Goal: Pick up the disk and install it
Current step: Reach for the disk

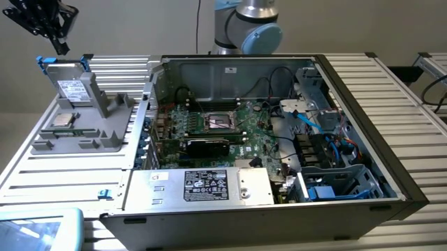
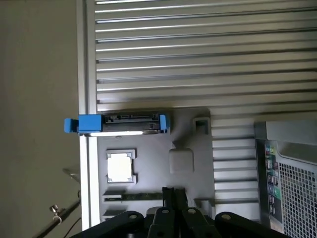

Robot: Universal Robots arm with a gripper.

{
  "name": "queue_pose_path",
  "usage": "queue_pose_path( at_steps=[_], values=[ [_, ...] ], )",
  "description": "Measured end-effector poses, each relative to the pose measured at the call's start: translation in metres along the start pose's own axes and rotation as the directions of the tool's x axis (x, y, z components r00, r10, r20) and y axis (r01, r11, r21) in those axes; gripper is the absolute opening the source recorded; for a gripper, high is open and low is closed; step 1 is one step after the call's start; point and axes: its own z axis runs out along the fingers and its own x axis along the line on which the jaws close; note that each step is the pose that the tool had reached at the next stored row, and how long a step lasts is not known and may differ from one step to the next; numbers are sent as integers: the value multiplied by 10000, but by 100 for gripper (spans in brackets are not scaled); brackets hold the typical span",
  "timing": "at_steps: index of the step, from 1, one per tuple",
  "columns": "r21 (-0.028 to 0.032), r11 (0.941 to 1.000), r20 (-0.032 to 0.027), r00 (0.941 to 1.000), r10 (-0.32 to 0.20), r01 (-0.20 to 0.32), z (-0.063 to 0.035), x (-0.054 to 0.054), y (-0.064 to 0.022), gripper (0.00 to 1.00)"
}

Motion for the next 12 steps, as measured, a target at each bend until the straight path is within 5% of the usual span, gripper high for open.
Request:
queue_pose_path(
  at_steps=[5,12],
  values=[
    [3,10000,-23,10000,1,-1,9,118,140,11],
    [5,10000,-150,9999,6,-6,18,276,247,11]
  ],
)
